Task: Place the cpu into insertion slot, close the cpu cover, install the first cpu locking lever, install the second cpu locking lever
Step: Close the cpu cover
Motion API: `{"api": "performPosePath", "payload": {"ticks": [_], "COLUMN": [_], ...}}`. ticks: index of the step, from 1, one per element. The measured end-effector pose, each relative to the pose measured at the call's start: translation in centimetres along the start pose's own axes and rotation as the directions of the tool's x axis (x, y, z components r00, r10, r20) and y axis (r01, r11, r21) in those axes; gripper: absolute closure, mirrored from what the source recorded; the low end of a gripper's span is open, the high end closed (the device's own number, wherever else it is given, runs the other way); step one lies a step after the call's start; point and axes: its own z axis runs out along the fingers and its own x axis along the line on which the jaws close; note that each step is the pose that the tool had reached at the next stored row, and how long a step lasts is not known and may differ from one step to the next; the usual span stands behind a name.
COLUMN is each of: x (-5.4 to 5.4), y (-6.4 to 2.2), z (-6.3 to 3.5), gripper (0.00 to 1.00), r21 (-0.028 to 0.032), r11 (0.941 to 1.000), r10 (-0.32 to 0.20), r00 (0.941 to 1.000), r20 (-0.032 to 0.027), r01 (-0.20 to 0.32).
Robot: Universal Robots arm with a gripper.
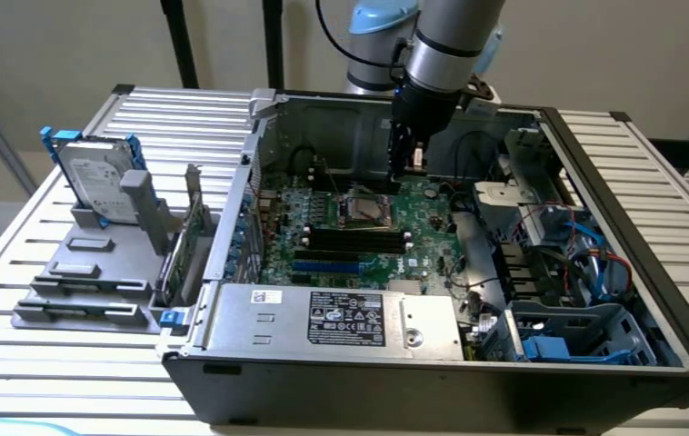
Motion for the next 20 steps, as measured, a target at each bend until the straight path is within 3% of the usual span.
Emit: {"api": "performPosePath", "payload": {"ticks": [2,5,8,9,12,16,17,18,20], "x": [0.0,0.0,0.0,0.0,0.0,0.1,0.1,0.0,0.0], "y": [-0.48,-0.69,-0.98,-1.03,-1.17,-1.34,-1.34,-1.35,-1.42], "z": [0.06,0.09,0.13,0.15,0.16,0.19,0.22,0.30,0.57], "gripper": [0.89,0.89,0.89,0.89,0.89,0.89,0.89,0.89,0.89], "r21": [-0.0003,-0.0052,-0.0041,0.0073,0.0611,0.1315,0.1419,0.1477,0.1520], "r11": [1.0000,1.0000,1.0000,1.0000,0.9981,0.9913,0.9899,0.9890,0.9884], "r10": [-0.001,-0.001,0.000,0.000,0.002,0.004,0.005,0.005,0.006], "r00": [1.0000,1.0000,1.0000,1.0000,0.9999,0.9999,0.9999,0.9999,0.9999], "r20": [-0.0001,-0.0077,-0.0089,-0.0096,-0.0117,-0.0145,-0.0150,-0.0151,-0.0154], "r01": [0.001,0.001,0.000,0.000,-0.001,-0.003,-0.003,-0.003,-0.003]}}
